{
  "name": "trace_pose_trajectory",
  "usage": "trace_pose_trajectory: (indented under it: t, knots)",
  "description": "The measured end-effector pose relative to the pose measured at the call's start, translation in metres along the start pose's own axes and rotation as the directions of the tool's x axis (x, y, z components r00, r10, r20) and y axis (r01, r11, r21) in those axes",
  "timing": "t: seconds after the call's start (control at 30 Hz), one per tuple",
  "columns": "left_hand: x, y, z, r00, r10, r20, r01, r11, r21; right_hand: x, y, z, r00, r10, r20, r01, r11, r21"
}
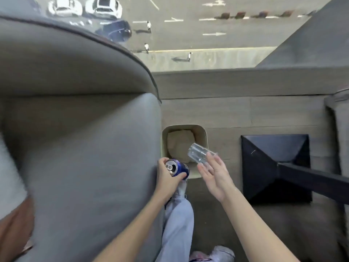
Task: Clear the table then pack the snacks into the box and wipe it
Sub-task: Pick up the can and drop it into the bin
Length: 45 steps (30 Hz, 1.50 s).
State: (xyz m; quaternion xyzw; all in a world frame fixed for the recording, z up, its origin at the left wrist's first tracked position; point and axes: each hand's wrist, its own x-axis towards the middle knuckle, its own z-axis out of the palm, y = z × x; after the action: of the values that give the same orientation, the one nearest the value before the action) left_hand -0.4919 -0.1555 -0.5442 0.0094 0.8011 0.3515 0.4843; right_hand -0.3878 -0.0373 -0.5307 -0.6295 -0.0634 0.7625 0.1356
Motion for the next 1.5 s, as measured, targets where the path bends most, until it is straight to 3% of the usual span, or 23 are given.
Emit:
trace_pose_trajectory:
  t: [0.27, 0.53, 0.6, 0.67, 0.7, 0.77, 0.87, 0.93, 1.07, 1.2, 1.23, 1.3, 1.4, 1.5]
  knots:
    - [0.127, -0.039, 0.06, 1.0, 0.004, -0.027, -0.001, 0.992, 0.127, 0.145, 0.021, 0.003, 0.964, 0.107, -0.242, -0.105, 0.994, 0.022]
    - [0.193, -0.075, 0.078, 0.989, 0.005, -0.149, 0.052, 0.924, 0.378, 0.22, 0.045, 0.011, 0.938, 0.19, -0.291, -0.188, 0.982, 0.033]
    - [0.191, -0.078, 0.08, 0.994, 0.03, -0.102, 0.024, 0.873, 0.488, 0.22, 0.047, 0.009, 0.942, 0.187, -0.278, -0.193, 0.981, 0.002]
    - [0.181, -0.077, 0.079, 0.999, 0.035, -0.025, -0.01, 0.756, 0.654, 0.206, 0.05, 0.005, 0.959, 0.162, -0.234, -0.204, 0.964, -0.169]
    - [0.173, -0.074, 0.078, 1.0, 0.014, 0.018, -0.023, 0.678, 0.734, 0.196, 0.051, 0.002, 0.969, 0.118, -0.216, -0.186, 0.925, -0.331]
    - [0.152, -0.063, 0.073, 0.99, -0.078, 0.115, -0.059, 0.516, 0.855, 0.169, 0.049, -0.007, 0.986, -0.046, -0.161, -0.074, 0.74, -0.668]
    - [0.115, -0.035, 0.058, 0.941, -0.198, 0.275, -0.189, 0.366, 0.911, 0.118, 0.039, -0.019, 0.973, -0.231, 0.024, 0.116, 0.393, -0.912]
    - [0.082, -0.007, 0.044, 0.92, -0.168, 0.355, -0.287, 0.329, 0.9, 0.076, 0.029, -0.022, 0.958, -0.267, 0.105, 0.16, 0.196, -0.967]
    - [-0.01, 0.054, 0.014, 0.922, 0.112, 0.371, -0.387, 0.235, 0.892, -0.027, 0.012, -0.017, 0.906, -0.348, 0.242, 0.197, -0.16, -0.967]
    - [-0.127, 0.111, -0.02, 0.888, 0.306, 0.343, -0.411, 0.193, 0.891, -0.153, 0.0, -0.015, 0.848, -0.364, 0.386, 0.268, -0.334, -0.904]
    - [-0.158, 0.12, -0.026, 0.877, 0.342, 0.337, -0.414, 0.185, 0.891, -0.185, 0.0, -0.017, 0.839, -0.364, 0.405, 0.29, -0.331, -0.898]
    - [-0.222, 0.133, -0.032, 0.852, 0.4, 0.337, -0.426, 0.157, 0.891, -0.25, 0.002, -0.027, 0.818, -0.388, 0.425, 0.367, -0.217, -0.905]
    - [-0.324, 0.148, -0.027, 0.827, 0.429, 0.363, -0.439, 0.091, 0.894, -0.35, 0.005, -0.065, 0.736, -0.469, 0.489, 0.496, -0.119, -0.86]
    - [-0.411, 0.157, -0.003, 0.787, 0.431, 0.441, -0.487, -0.005, 0.873, -0.428, 0.01, -0.138, 0.704, -0.577, 0.414, 0.498, -0.016, -0.867]
